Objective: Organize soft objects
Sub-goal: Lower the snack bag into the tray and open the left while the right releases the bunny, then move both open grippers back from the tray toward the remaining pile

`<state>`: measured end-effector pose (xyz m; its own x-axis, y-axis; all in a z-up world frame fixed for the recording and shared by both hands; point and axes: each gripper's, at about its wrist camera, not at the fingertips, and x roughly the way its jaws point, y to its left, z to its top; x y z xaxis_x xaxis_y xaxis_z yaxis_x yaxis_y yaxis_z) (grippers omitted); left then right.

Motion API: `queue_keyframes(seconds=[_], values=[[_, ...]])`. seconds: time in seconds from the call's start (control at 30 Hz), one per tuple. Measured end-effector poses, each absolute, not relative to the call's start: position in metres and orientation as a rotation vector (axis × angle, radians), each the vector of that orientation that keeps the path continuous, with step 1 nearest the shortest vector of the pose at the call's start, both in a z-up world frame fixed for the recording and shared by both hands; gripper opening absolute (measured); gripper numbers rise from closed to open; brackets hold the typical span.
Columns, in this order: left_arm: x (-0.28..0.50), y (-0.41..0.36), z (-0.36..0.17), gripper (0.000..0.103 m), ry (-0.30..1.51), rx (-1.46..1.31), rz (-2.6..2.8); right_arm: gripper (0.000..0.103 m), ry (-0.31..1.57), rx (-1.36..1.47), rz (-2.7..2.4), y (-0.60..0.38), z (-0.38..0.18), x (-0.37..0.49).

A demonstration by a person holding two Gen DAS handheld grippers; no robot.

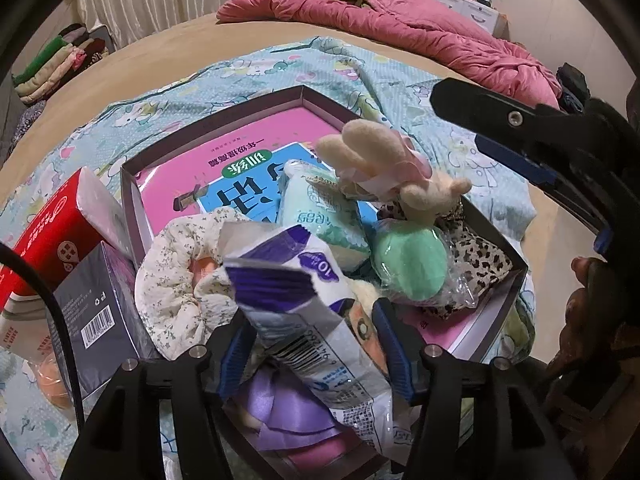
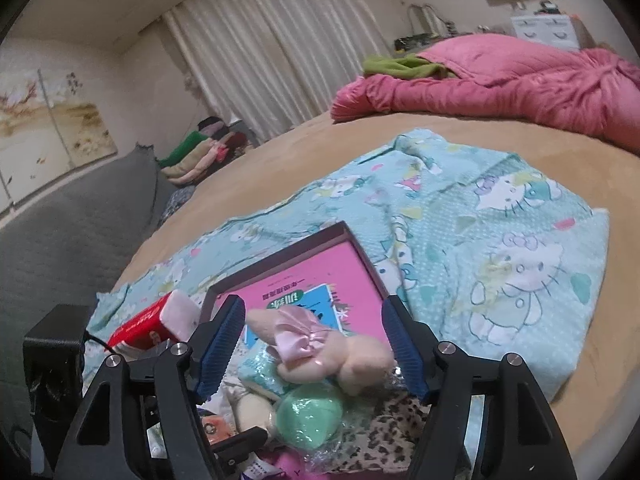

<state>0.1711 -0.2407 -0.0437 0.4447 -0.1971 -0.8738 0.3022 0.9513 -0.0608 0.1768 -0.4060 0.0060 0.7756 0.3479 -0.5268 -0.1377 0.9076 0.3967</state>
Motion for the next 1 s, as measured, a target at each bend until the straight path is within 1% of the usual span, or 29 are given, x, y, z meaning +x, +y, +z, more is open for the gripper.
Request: queue_keyframes(seconds=[0.47, 0.67, 0.73, 1.0], values=[[0.165, -0.238, -0.035, 0.066, 1.051, 0.109, -0.309, 0.076, 0.595, 0.37, 0.236, -0.414, 0.012, 0.169], [0.159, -0.237, -0.027, 0.073, 1.036, 0.109, -0.309, 0.077, 0.592, 0.38, 0.216, -0.417, 0.014, 0.165], [0.157, -0.236, -0.024, 0.078, 1.031, 0.109, -0.312, 0.077, 0.591, 0.377, 0.208, -0.417, 0.015, 0.164], [0.151, -0.232, -0.014, 0.079, 1.013, 0.102, -0.311, 0.078, 0.575, 0.362, 0.187, -0.415, 0.021, 0.157]])
